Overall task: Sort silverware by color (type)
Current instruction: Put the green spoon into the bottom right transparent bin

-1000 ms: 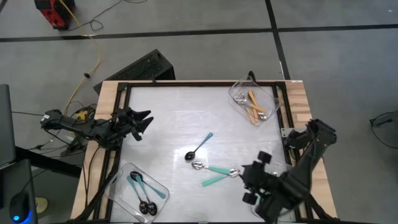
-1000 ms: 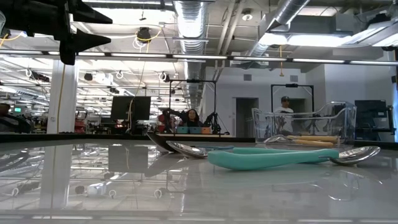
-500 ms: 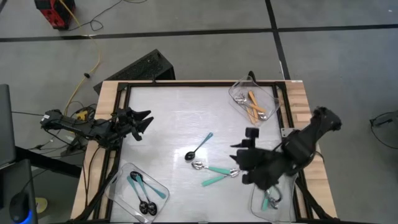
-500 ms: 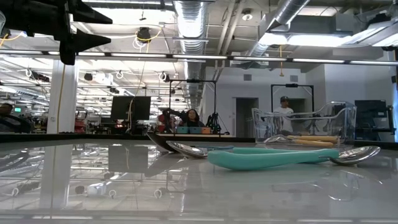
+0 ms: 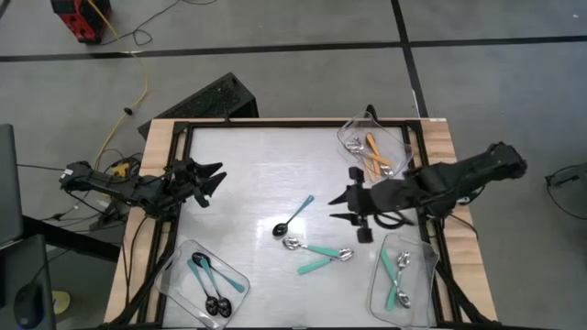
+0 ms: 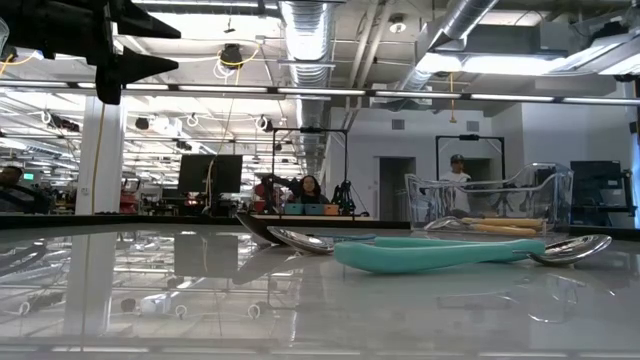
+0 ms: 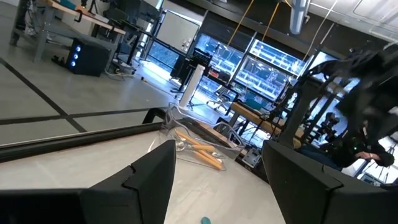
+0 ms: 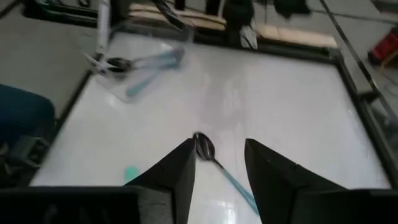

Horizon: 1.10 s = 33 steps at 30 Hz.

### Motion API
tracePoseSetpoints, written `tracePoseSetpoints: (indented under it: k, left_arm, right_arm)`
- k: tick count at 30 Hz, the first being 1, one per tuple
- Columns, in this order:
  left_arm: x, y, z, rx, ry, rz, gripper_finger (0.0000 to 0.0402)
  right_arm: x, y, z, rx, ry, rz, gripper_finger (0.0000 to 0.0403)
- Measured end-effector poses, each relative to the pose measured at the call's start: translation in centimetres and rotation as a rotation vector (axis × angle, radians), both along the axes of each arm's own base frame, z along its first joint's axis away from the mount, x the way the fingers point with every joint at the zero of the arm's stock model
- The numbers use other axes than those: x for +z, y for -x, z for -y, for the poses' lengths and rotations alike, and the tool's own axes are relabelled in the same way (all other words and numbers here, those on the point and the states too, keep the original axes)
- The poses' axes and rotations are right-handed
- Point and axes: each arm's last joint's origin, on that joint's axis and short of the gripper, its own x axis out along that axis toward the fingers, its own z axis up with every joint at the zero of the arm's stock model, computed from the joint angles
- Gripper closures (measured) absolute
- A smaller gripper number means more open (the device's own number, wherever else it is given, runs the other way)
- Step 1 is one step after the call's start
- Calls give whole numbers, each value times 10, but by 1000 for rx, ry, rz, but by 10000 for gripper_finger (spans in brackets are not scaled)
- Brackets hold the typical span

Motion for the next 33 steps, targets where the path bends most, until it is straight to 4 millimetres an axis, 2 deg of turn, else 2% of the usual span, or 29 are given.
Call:
tracePoseSetpoints:
  k: [4, 9, 13, 19, 24, 33]
  left_arm:
    - [0, 0, 0, 0, 1, 0, 176]
    - [0, 0, 0, -1, 14, 8, 176]
    - [0, 0, 0, -1, 18, 9, 176]
    - [0, 0, 0, -1, 23, 10, 176]
    - [-1, 0, 0, 0, 23, 5, 176]
    - [-2, 0, 0, 8, 8, -14, 176]
  right_arm:
    - [-48, -6, 7, -63, -21, 17, 245]
    - [-96, -19, 9, -123, -55, 39, 248]
    - [-121, -36, 6, -141, -75, 47, 249]
    - [-160, -56, -2, -171, -85, -52, 249]
    - [-175, -60, -6, -229, -161, -102, 249]
    - [-173, -56, -21, -179, -204, -100, 246]
